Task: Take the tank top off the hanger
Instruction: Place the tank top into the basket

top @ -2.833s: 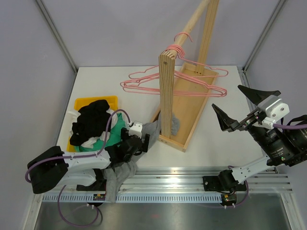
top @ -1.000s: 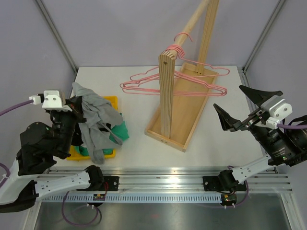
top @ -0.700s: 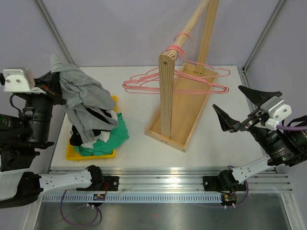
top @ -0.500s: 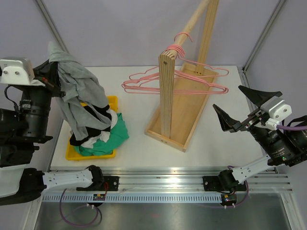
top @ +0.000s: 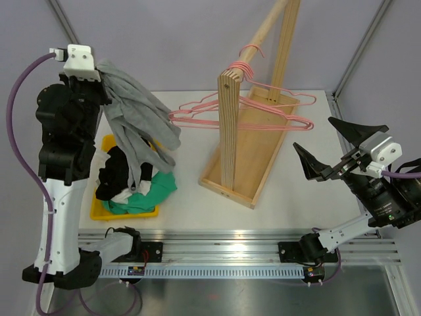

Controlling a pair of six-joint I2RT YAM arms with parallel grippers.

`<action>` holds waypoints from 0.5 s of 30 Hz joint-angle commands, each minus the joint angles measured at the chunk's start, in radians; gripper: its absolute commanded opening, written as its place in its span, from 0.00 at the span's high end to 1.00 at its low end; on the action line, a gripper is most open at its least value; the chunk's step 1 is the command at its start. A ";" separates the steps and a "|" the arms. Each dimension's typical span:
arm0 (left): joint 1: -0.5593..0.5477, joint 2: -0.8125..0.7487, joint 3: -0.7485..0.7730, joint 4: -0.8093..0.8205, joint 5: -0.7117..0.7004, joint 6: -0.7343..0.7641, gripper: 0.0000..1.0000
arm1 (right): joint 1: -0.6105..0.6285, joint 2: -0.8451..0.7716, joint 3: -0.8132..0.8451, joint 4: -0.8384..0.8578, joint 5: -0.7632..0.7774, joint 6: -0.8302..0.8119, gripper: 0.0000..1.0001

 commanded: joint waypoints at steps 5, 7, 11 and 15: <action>0.235 -0.029 -0.028 0.139 0.262 -0.201 1.00 | 0.007 -0.021 0.002 0.020 -0.013 0.002 0.00; 0.252 -0.024 -0.033 0.123 0.261 -0.215 1.00 | 0.007 -0.021 0.003 0.020 -0.010 0.002 0.01; 0.252 -0.087 -0.120 0.109 0.258 -0.232 1.00 | 0.007 -0.021 0.002 0.020 -0.013 0.002 0.01; 0.252 -0.204 -0.348 0.133 0.186 -0.233 1.00 | 0.007 -0.024 0.000 0.018 -0.020 0.005 0.01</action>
